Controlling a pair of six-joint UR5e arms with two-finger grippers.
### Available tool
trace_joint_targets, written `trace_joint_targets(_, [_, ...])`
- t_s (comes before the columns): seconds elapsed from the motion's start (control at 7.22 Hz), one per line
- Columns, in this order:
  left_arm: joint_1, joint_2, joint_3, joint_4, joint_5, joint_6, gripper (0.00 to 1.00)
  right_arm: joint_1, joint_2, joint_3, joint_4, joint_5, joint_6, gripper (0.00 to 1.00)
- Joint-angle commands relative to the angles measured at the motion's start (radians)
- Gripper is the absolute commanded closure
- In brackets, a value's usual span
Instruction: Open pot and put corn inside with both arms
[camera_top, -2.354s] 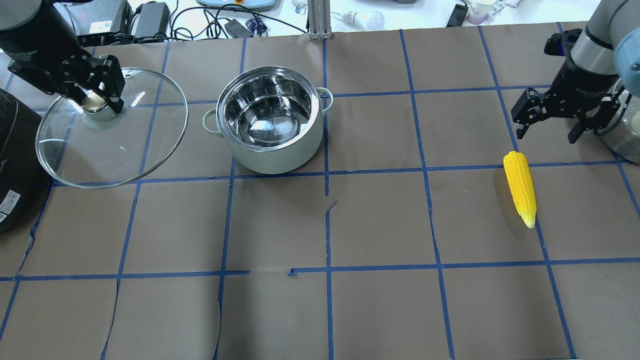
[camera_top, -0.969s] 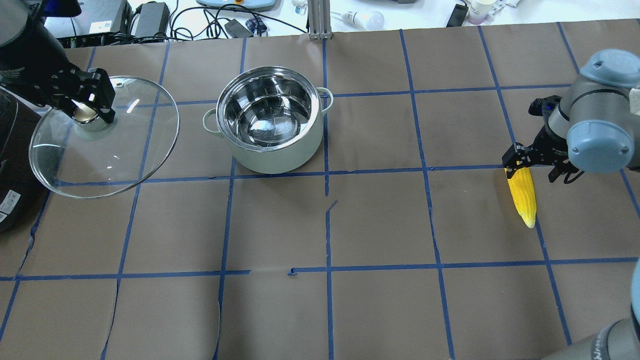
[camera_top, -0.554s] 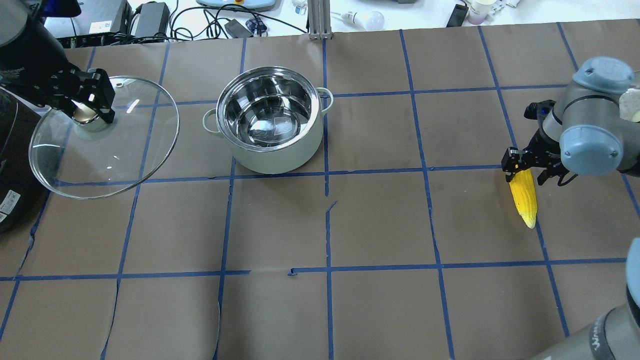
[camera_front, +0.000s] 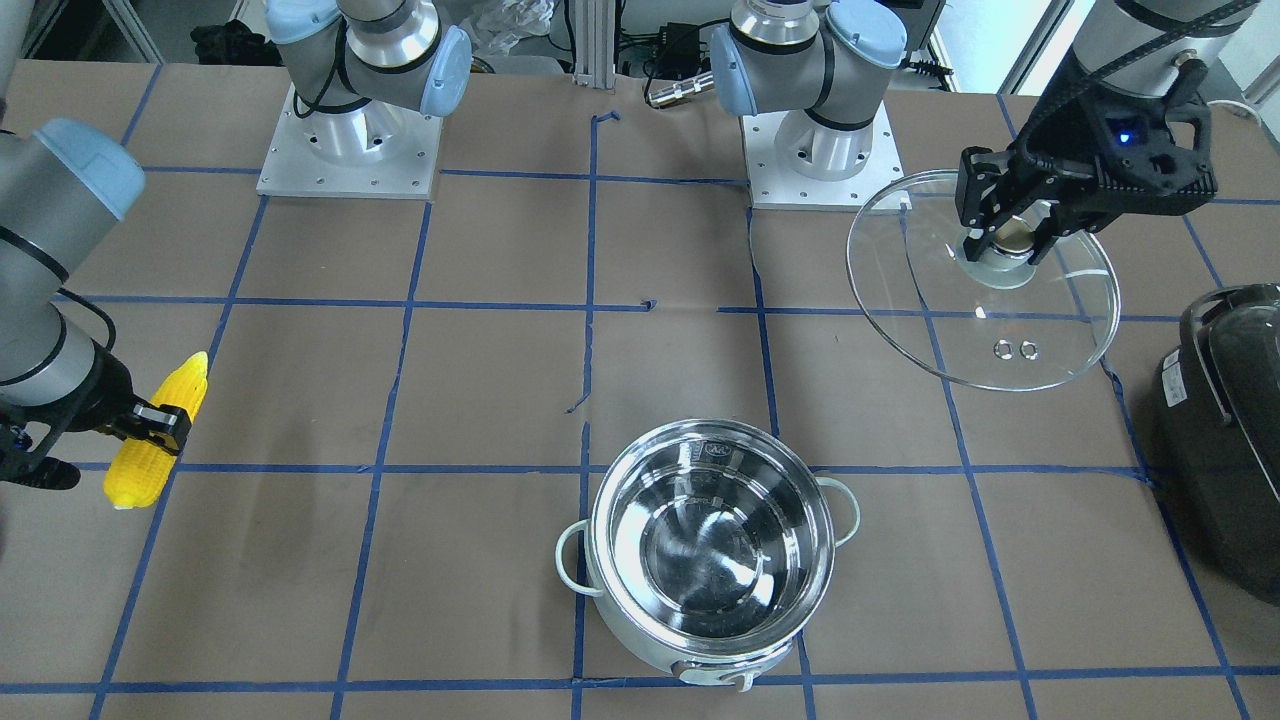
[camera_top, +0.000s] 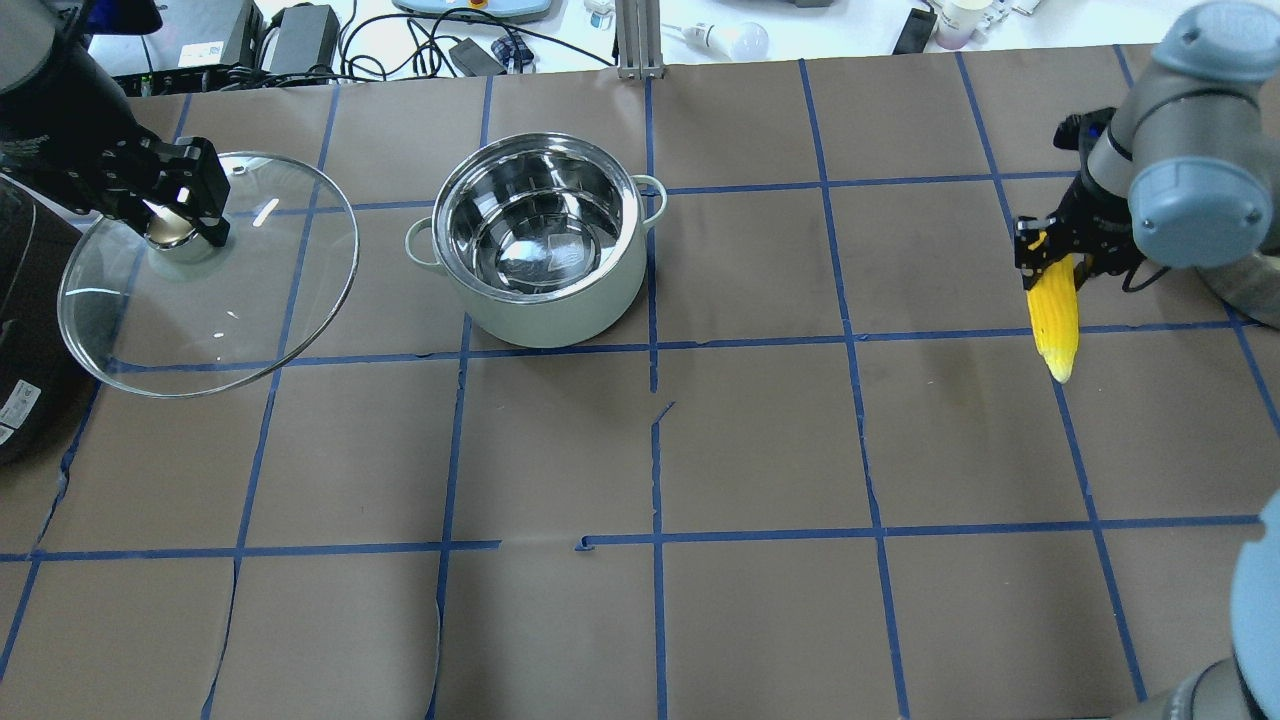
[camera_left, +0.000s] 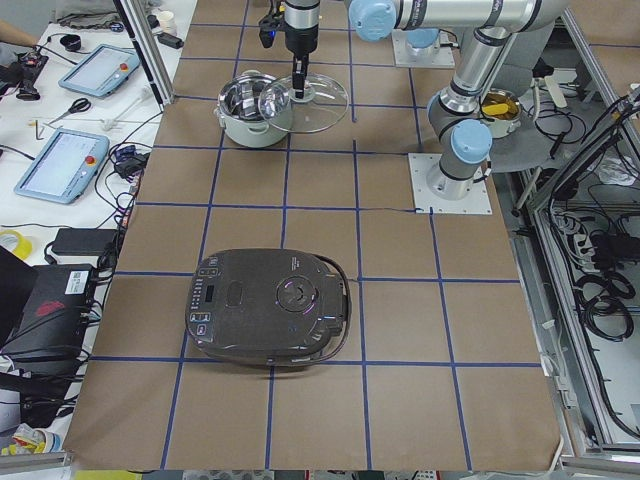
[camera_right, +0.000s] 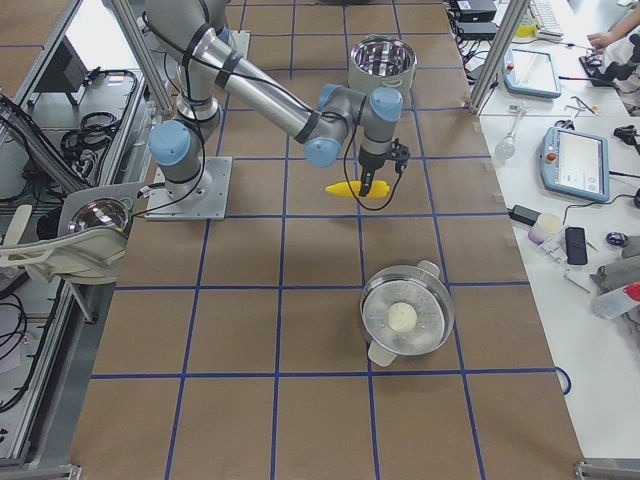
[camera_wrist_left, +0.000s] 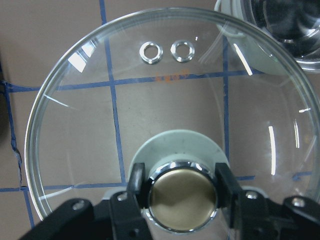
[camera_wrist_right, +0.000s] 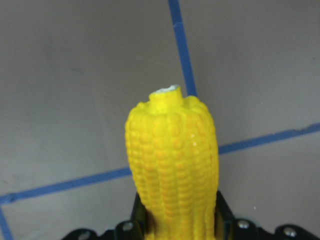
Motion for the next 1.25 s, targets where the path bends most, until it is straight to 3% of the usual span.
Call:
trace_joint_targets(0.0, [0.0,0.0,0.0,0.0,0.0,0.001,1.0,0.201,0.032,-0.306,0.267,0.008,0.175,1.0])
trace_joint_targets(0.42, [0.0,0.0,0.0,0.0,0.0,-0.001,1.0,0.474,0.188,-0.565,0.279,0.008,0.312,1.0])
trace_joint_targets(0.69, [0.0,0.001,0.0,0.0,0.002,-0.001,1.0,0.565,0.3,-0.711,0.239,0.02,0.368,1.0])
trace_joint_targets(1.11, [0.0,0.002,0.003,-0.002,-0.002,-0.001,1.0,0.664,0.366,-0.73,0.107,0.145,0.445,1.0])
